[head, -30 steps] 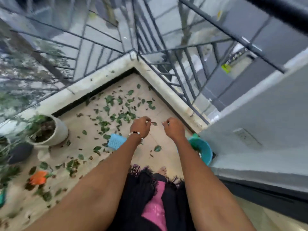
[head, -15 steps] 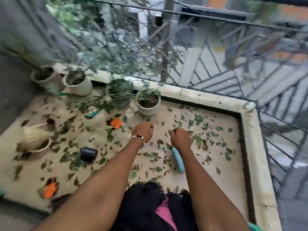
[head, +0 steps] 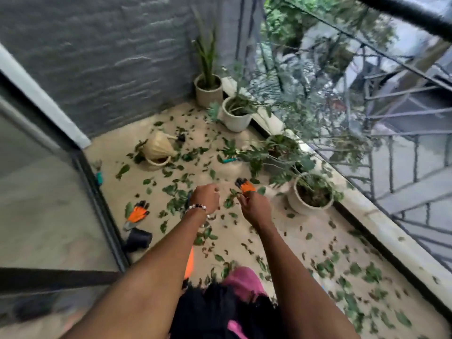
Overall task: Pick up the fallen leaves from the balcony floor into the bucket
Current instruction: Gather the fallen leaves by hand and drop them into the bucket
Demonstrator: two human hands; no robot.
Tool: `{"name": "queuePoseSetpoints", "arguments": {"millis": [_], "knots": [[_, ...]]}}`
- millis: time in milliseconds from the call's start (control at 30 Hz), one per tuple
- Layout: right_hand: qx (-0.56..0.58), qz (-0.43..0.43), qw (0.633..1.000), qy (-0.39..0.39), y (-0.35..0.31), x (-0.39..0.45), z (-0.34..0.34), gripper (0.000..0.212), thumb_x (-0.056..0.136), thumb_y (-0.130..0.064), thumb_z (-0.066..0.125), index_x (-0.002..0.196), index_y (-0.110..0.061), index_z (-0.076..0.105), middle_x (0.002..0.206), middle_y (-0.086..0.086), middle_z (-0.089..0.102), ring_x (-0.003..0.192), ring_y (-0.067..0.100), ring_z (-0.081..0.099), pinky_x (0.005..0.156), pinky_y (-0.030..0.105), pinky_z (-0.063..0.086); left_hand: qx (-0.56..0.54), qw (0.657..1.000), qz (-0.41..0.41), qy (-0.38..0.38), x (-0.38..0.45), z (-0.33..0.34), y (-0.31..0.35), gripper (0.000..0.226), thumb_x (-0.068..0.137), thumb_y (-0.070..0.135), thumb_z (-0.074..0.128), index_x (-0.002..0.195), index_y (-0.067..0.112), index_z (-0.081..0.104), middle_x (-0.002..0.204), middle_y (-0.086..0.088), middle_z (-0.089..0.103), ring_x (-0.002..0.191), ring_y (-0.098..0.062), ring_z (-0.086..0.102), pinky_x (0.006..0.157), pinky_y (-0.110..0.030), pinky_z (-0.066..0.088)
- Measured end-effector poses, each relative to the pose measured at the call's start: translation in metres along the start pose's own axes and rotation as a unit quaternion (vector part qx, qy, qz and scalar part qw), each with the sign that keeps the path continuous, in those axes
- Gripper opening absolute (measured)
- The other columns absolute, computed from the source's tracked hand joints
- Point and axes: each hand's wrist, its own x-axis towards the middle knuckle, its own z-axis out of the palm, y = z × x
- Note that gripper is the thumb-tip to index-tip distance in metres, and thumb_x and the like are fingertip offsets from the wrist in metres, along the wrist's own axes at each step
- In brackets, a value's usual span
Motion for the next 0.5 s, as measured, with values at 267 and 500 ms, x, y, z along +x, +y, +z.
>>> {"name": "queuePoseSetpoints", "arguments": {"millis": [267,500], "knots": [[-0.006,-0.094,0.994,-0.052,-0.070,0.128,0.016,0.040,0.097,-0.045,0.046,0.097,-0.009,0.064,0.100,0.018,0.067,0.099,0.037,0.061,0.076,0.039,0.048,-0.016,0.991,-0.120,0.059,0.082,-0.041,-0.040,0.031,0.098,0.025,0.048,0.126,0.023,0.061,0.121,-0.011,0.065,0.111,-0.031,0.059,0.087,-0.035,0.046],[-0.033,-0.180,0.976,-0.117,-0.124,0.247,0.009,0.036,0.097,-0.041,0.047,0.093,-0.008,0.061,0.098,0.018,0.067,0.097,0.038,0.061,0.073,0.038,0.048,-0.039,0.974,-0.199,0.102,0.168,-0.094,-0.050,0.033,0.096,0.024,0.051,0.129,0.022,0.056,0.116,-0.011,0.067,0.112,-0.033,0.058,0.087,-0.037,0.045]]}}
